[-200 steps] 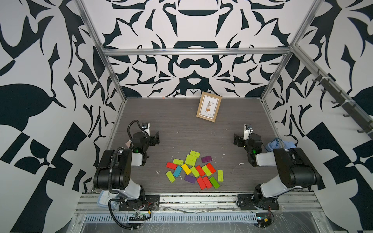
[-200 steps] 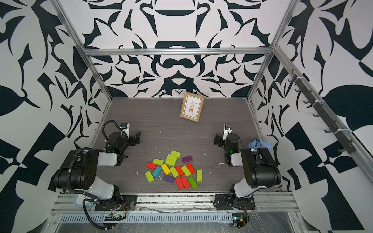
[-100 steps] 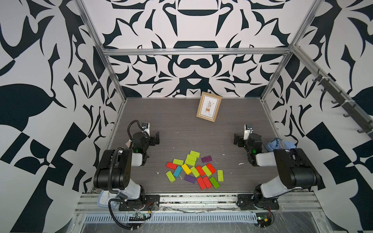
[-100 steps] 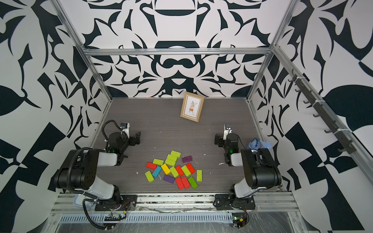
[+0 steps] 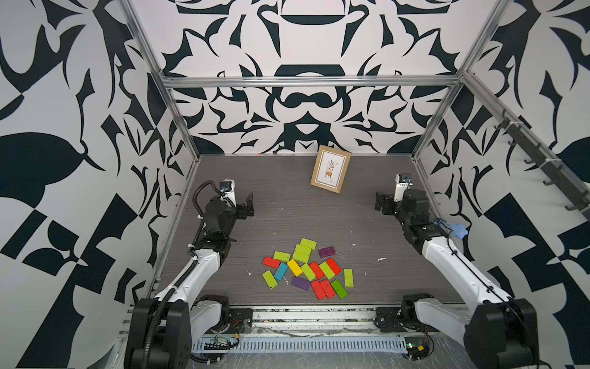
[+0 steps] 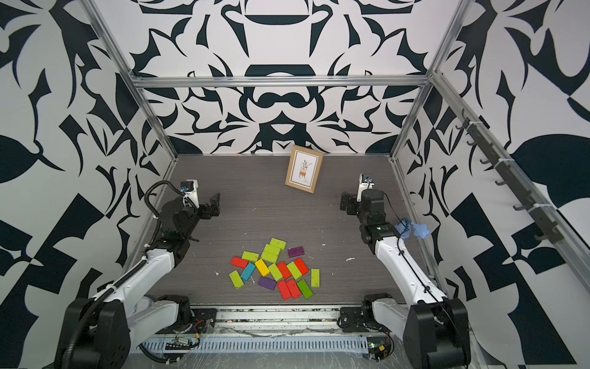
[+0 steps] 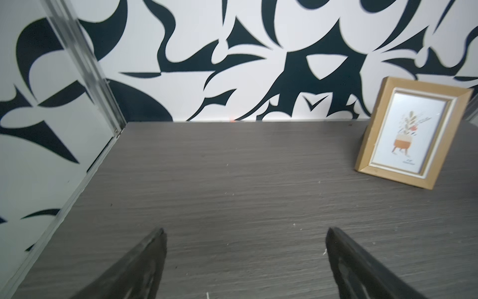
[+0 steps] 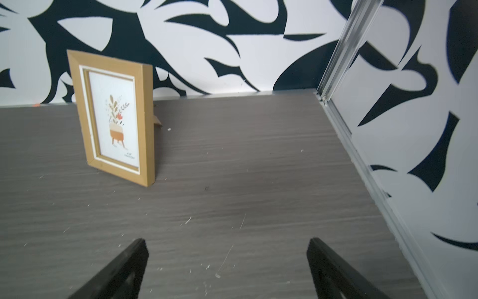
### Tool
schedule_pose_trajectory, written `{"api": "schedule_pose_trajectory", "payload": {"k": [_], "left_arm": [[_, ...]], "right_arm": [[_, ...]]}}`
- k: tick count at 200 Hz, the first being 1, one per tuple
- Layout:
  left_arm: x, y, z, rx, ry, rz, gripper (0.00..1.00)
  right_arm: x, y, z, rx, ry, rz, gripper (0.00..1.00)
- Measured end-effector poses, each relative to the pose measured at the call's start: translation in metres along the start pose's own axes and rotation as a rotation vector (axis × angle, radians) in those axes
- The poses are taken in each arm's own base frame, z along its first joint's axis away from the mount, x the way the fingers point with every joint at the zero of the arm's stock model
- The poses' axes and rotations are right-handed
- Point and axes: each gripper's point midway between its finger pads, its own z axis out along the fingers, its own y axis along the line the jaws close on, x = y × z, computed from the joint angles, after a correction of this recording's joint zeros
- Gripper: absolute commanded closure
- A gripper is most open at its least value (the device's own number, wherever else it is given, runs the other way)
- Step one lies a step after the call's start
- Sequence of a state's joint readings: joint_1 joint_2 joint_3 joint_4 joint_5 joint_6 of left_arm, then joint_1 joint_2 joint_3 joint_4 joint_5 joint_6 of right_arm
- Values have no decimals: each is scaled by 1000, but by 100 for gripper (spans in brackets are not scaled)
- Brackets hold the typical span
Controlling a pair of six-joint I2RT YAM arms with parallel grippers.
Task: Assemble the letter t with building blocks
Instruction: Pick up the building block from the center of the board.
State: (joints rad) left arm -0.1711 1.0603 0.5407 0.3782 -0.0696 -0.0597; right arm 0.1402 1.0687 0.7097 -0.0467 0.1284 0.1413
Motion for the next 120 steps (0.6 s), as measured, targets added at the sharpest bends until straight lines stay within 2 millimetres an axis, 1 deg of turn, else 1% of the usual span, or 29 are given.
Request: {"api": "schedule_pose_trajectory", "payload": {"k": [18, 39, 58, 79, 102, 120], "left_arm": [[-15, -17, -6, 36, 30, -16, 0], [-17, -30, -11, 75, 96, -55, 0], [-3, -40, -20, 105, 172, -92, 0], [16, -47, -33, 121, 258, -126, 0], [33, -46, -45, 110, 336, -150, 0], [42, -44, -53, 100, 377, -161, 0]], "right_arm": [[23, 9, -11, -18, 103, 13, 7], [51, 23, -23, -49, 228, 27, 11], [77, 40, -36, -81, 343, 22, 12], [103, 58, -54, -116, 454, -3, 16], [127, 74, -74, -143, 556, -33, 19], [142, 83, -86, -152, 623, -57, 21]]}}
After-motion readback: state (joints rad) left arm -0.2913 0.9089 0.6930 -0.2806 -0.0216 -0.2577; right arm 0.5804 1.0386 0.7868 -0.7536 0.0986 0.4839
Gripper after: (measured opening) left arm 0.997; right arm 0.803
